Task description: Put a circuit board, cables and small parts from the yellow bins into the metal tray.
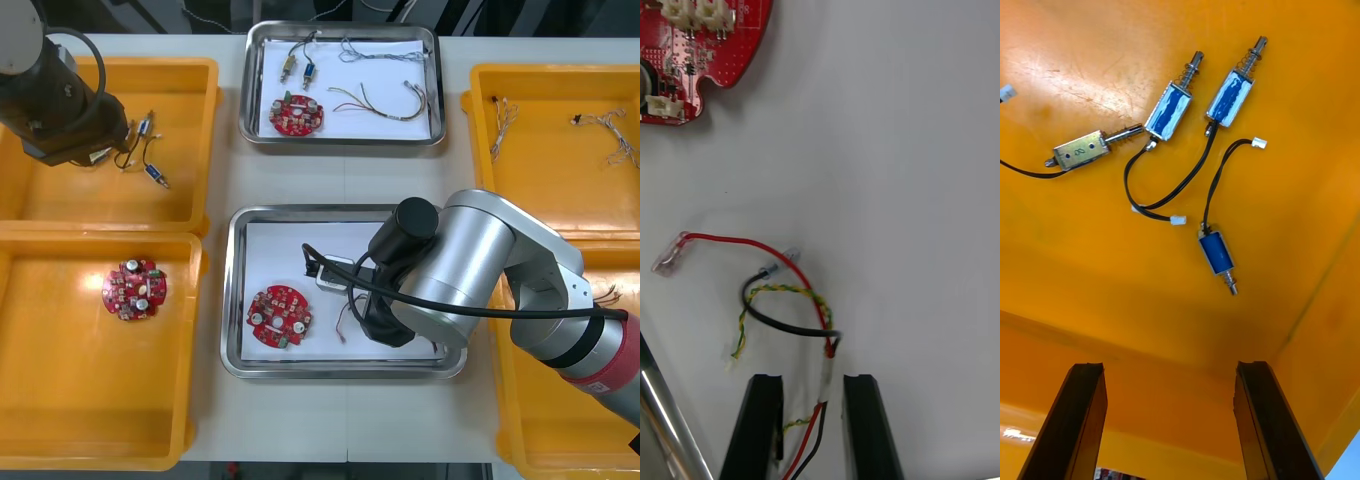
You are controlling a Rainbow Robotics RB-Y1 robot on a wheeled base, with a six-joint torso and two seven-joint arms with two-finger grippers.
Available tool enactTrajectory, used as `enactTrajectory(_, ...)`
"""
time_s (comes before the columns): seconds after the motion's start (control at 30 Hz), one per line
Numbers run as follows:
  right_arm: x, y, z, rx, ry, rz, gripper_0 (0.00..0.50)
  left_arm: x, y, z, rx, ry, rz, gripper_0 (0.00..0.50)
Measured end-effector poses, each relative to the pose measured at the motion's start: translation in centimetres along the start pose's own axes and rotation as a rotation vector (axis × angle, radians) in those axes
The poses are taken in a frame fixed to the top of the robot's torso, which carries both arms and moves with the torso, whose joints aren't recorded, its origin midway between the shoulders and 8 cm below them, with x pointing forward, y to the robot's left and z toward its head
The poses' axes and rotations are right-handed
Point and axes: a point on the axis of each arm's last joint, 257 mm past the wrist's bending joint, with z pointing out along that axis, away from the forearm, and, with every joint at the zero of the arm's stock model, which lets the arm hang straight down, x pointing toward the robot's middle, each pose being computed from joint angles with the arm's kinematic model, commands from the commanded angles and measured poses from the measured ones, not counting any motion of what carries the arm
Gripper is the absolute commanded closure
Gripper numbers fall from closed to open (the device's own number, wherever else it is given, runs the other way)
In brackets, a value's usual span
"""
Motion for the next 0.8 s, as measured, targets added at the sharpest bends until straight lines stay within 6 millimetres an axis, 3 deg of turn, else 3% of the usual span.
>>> enactTrajectory(0.4, -0.1, -0.6, -0.3, 0.034, 0.000, -0.009, 0.000, 0.5, -1.8, 2.2, 0.031, 0.063, -0.051, 0.000)
enactTrajectory(0.8, -0.1, 0.0, -3.7, 0.073, 0.015, -0.061, 0.000, -0.5, -2.1, 5.8, 0.046, 0.022, -0.087, 0.000)
